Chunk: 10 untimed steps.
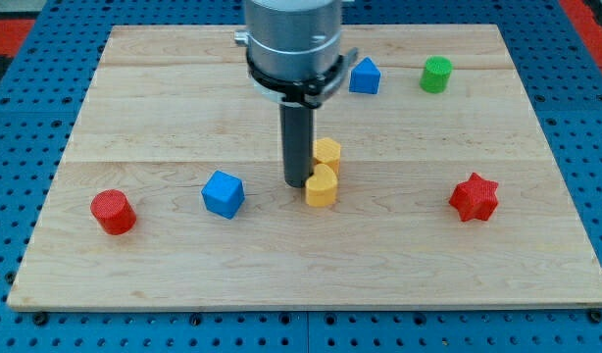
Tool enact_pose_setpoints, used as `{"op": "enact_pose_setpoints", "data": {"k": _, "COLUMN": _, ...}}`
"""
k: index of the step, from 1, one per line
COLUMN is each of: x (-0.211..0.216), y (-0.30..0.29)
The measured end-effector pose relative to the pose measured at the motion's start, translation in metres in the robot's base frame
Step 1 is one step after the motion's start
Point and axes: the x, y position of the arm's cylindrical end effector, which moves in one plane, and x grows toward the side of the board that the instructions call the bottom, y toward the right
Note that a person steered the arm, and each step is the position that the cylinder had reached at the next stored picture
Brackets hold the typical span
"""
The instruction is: Move the blue cube towards the center left
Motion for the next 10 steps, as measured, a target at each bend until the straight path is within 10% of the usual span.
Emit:
{"op": "enact_pose_setpoints", "data": {"k": 3, "x": 0.050, "y": -0.027}}
{"op": "enact_pose_setpoints", "data": {"k": 10, "x": 0.023, "y": -0.085}}
